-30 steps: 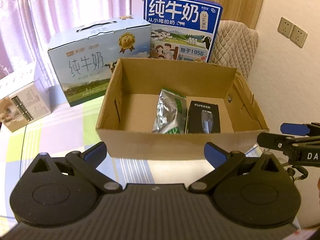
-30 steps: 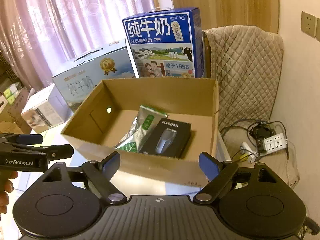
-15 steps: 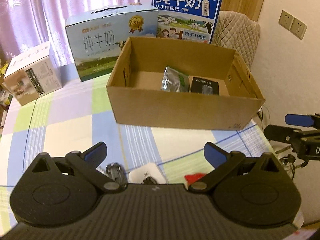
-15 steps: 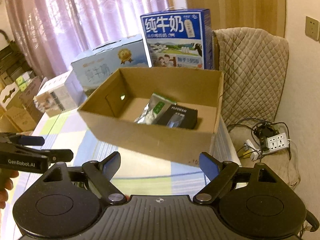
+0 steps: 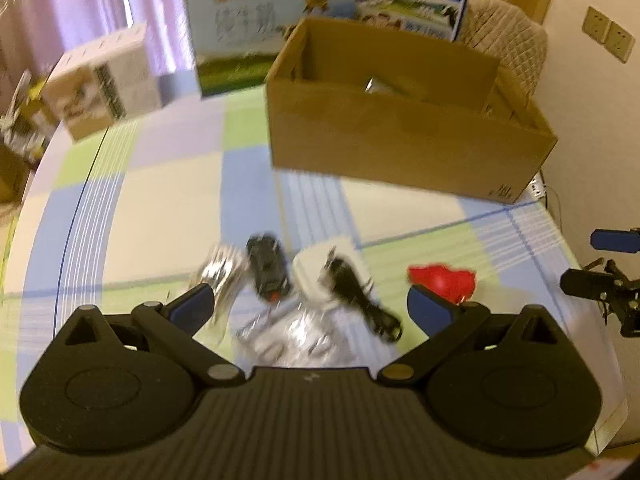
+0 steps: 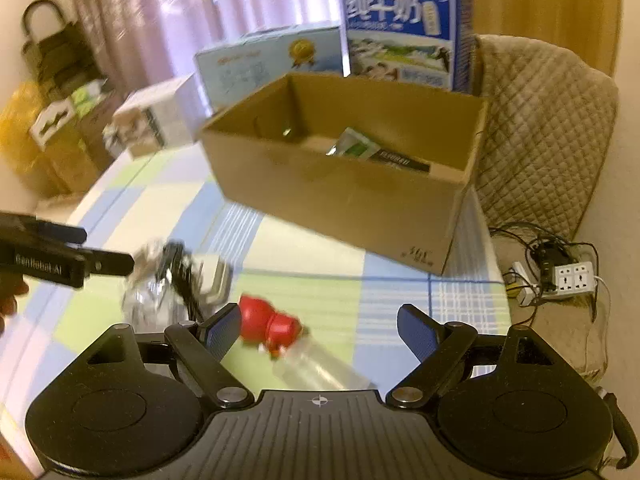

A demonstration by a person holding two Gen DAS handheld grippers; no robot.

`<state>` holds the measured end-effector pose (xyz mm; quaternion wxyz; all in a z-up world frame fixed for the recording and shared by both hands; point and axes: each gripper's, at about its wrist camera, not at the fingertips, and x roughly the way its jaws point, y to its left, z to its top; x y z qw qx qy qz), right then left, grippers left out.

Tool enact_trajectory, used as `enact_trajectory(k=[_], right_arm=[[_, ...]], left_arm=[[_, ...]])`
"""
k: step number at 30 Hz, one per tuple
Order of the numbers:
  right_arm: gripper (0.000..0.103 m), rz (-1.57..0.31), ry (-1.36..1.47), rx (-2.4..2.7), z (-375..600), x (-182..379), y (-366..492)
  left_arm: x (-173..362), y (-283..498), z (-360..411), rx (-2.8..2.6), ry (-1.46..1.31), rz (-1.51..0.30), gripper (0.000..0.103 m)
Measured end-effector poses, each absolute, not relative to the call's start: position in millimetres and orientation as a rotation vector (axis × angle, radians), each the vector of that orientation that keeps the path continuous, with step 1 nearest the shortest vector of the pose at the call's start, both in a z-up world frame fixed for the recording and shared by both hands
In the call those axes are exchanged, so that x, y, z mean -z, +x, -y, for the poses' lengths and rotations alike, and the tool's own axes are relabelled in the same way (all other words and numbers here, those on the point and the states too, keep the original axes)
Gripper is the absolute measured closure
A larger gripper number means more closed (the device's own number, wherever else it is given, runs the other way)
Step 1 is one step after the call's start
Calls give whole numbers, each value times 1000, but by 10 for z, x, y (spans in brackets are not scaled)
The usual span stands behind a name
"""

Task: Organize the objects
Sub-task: 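Withdraw both tools from the box back toward the table items, then grasp the clear plastic cup with the right tool while the left tool grasps the cotton-swab pack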

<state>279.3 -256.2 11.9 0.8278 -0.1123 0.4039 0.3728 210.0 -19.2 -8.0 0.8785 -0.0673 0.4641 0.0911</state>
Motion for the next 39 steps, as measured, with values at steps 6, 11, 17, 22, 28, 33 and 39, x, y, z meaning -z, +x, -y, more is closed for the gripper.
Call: enact_trajectory(k=[6,11,17,22,28,33,39], right_arm=[[30,-878,-370,-872,2510,175,2640],[34,-848,-528,-965,2430,415,2602],[35,-857,-618,-998,2389,646,2718],[36,-884,-647,-1020,2348,791,2809],[45,-912,-662,-1023,2302,939,2858],[50,-924,-635,-1012,2322,963,2900],[52,-956,-524,-916,2449,890,2941]], left_arm=[[253,1833,54,-247,-174,-1001,4],[340,1678,-41,-294,-192,-1012,5],[394,1562,-103,-330,-209,-1015,5],[431,1467,-121,-357,-220,-1019,6],[463,1339,-146,-386,-237,-1026,8],[494,1272,-183,-399,-240,-1033,12],[508,1381,-324,-385,-199,-1030,15]])
